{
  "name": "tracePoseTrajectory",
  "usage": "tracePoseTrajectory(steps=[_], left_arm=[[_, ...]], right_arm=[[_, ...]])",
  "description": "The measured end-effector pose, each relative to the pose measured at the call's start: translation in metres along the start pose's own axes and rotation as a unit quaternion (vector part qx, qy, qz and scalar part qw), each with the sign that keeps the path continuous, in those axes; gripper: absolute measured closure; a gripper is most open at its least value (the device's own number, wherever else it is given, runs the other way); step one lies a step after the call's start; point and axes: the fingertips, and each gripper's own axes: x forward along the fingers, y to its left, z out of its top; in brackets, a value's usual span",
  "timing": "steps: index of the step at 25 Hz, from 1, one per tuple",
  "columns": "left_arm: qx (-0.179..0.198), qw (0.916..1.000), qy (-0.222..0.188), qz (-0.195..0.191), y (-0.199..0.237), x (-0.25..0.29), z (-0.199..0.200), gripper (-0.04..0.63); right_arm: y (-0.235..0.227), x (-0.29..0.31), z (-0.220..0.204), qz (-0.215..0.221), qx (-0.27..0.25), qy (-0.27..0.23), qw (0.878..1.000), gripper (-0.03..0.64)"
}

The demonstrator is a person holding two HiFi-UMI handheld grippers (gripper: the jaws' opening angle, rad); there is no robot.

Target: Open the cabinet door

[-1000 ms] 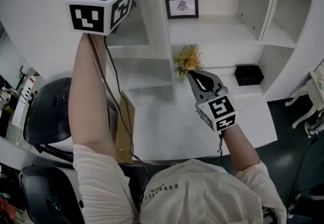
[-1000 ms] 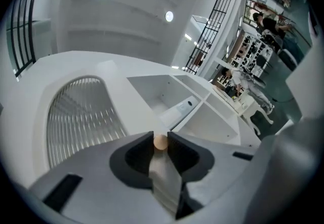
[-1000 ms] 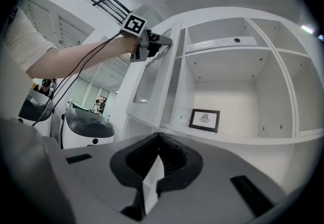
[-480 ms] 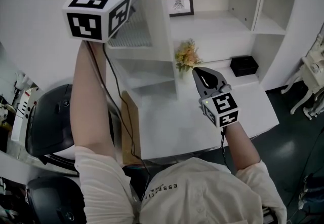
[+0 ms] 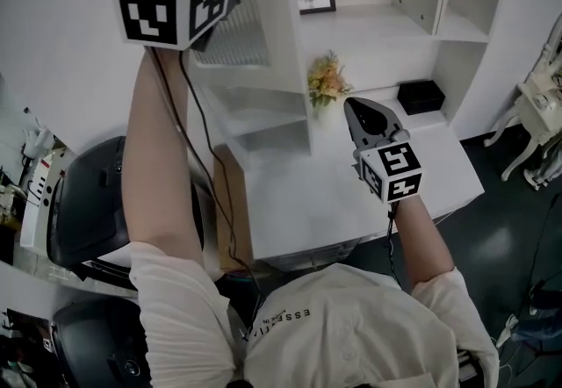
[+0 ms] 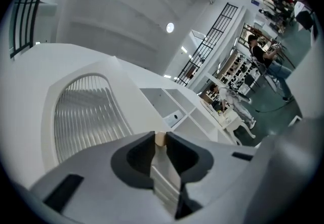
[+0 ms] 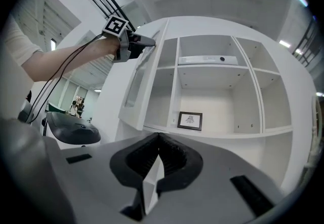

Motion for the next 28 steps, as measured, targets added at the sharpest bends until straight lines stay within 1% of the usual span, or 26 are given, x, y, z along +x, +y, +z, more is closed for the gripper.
tracePoseTrajectory(steps=[6,12,16,19,25,28], left_arm=[[-0.003,0.9995,-0.017,-0.027,-0.002,-0.034,0.013,0.522],[-0.035,0.9968,-0.042,-0.058,0.005,-0.073,0.019,0.522],[-0.043,0.9947,-0.057,-0.075,0.014,-0.112,0.024,0.522],[-0.043,0.9942,-0.057,-0.08,0.018,-0.127,0.027,0.522],[-0.068,0.9907,-0.07,-0.095,0.032,-0.156,0.027,0.52],[-0.086,0.9875,-0.08,-0.106,0.04,-0.171,0.024,0.518]], right_arm=[[0.022,-0.014,0.004,-0.004,-0.004,0.0,1.0,0.601],[0.049,-0.021,0.014,-0.002,-0.006,-0.003,1.0,0.603],[0.082,-0.022,0.017,0.008,-0.009,-0.005,1.0,0.603],[0.094,-0.021,0.017,0.014,-0.011,-0.006,1.0,0.601],[0.119,-0.01,0.018,0.032,-0.007,-0.004,0.999,0.601],[0.134,-0.006,0.021,0.039,-0.005,-0.008,0.999,0.601]])
